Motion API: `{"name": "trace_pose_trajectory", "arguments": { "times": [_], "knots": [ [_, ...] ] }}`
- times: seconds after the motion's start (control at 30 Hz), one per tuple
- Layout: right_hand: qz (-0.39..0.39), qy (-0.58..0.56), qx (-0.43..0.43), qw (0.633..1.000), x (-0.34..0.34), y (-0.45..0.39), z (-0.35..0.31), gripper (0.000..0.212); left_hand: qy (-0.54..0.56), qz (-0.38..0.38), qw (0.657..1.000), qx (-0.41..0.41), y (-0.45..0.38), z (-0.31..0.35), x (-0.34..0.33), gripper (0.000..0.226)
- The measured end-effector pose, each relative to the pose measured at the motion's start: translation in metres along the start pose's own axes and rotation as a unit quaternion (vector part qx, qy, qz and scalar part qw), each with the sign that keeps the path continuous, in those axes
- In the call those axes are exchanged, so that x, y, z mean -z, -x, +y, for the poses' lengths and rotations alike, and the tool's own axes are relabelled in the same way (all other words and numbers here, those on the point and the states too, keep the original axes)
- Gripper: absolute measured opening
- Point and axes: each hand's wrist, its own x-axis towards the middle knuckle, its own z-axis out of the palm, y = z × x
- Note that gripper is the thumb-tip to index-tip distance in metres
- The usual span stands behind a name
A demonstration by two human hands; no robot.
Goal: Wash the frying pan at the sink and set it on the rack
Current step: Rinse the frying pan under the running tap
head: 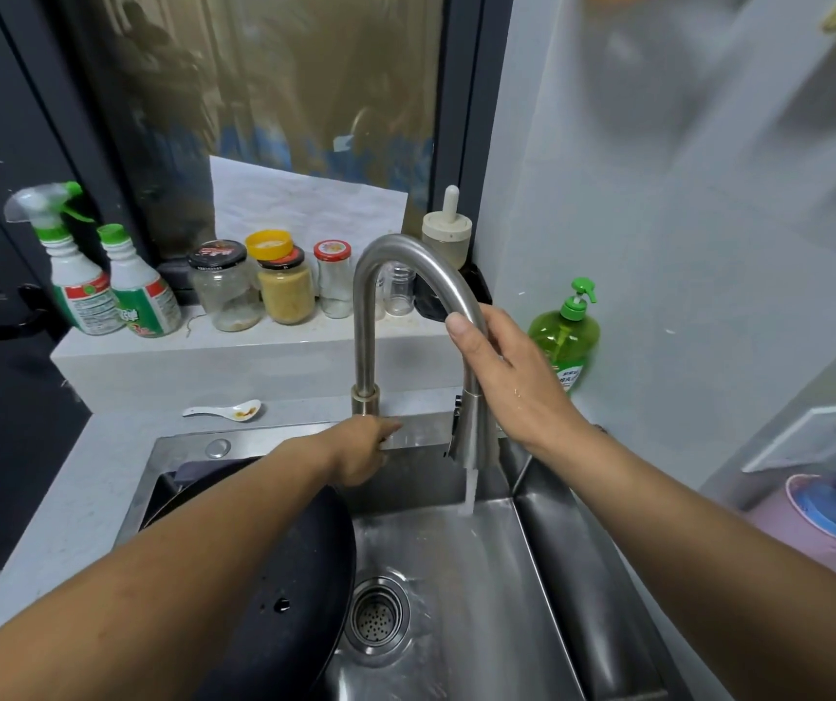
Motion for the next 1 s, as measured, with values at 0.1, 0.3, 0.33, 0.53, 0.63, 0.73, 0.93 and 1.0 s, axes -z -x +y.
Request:
{"name": "trace_pose_trajectory", "arguments": {
  "times": [0.1, 0.3, 0.33, 0.53, 0.63, 0.73, 0.93, 1.0],
  "knots": [
    [0.022, -0.007, 0.003, 1.0, 0.001, 0.006, 0.002, 0.063, 0.041, 0.032, 0.998, -0.016, 0.012, -0.002, 0.0, 0.067],
    [0.218, 0.069, 0.045, 0.972, -0.011, 0.05, -0.007, 0.05, 0.083, 0.195, 0.977, 0.023, 0.078, -0.056, 0.017, 0.047],
    [0.232, 0.091, 0.061, 0.966, -0.015, 0.057, -0.01, 0.047, 0.086, 0.205, 0.974, 0.045, 0.09, -0.07, 0.018, 0.046],
    [0.202, 0.121, 0.117, 0.965, -0.06, 0.073, -0.041, 0.038, 0.084, 0.183, 0.964, 0.175, 0.159, -0.127, 0.019, 0.044],
    [0.138, 0.138, 0.116, 0.974, -0.083, 0.076, -0.051, 0.034, 0.058, 0.174, 0.97, 0.162, 0.177, -0.128, 0.016, 0.052],
    [0.003, 0.153, 0.043, 0.987, -0.102, 0.077, -0.048, 0.036, 0.044, 0.173, 0.974, 0.143, 0.188, -0.125, 0.014, 0.056],
    [-0.122, 0.182, -0.101, 0.97, -0.143, 0.101, -0.029, 0.048, 0.045, 0.096, 0.963, 0.25, 0.231, -0.181, -0.006, 0.057],
    [-0.15, 0.186, -0.141, 0.961, -0.152, 0.113, -0.023, 0.05, 0.023, 0.049, 0.958, 0.282, 0.244, -0.2, -0.014, 0.059]
  ]
}}
